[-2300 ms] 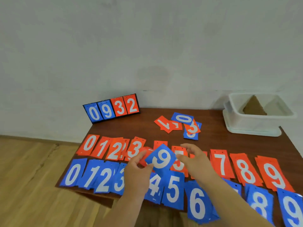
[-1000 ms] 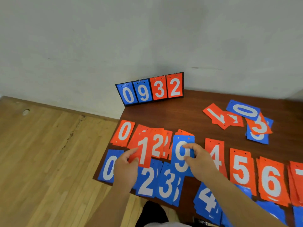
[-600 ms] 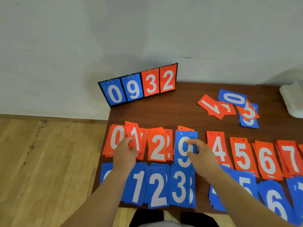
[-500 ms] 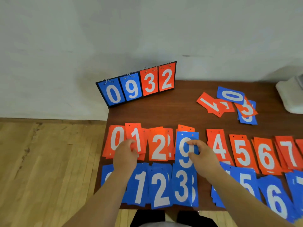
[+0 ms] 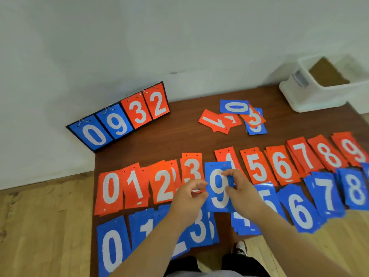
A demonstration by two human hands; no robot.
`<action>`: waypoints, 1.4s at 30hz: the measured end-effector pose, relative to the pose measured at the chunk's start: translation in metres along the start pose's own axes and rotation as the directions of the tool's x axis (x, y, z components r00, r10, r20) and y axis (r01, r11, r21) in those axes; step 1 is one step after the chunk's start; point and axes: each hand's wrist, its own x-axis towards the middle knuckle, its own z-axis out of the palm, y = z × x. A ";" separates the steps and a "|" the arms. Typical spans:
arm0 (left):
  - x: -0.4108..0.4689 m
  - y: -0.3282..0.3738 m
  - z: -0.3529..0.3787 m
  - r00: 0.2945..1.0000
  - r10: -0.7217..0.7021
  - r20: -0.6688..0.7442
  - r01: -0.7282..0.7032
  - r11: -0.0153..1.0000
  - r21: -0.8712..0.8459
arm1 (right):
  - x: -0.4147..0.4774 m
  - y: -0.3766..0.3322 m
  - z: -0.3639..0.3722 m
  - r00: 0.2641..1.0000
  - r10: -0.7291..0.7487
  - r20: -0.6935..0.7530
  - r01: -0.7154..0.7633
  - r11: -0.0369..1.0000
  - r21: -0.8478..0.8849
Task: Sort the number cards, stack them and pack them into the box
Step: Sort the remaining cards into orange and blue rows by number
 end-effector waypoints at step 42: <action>0.117 0.164 0.520 0.992 0.008 0.128 -0.074 0.852 0.518 | 0.070 0.346 -0.487 0.932 0.216 -0.290 -0.274 0.945 -0.178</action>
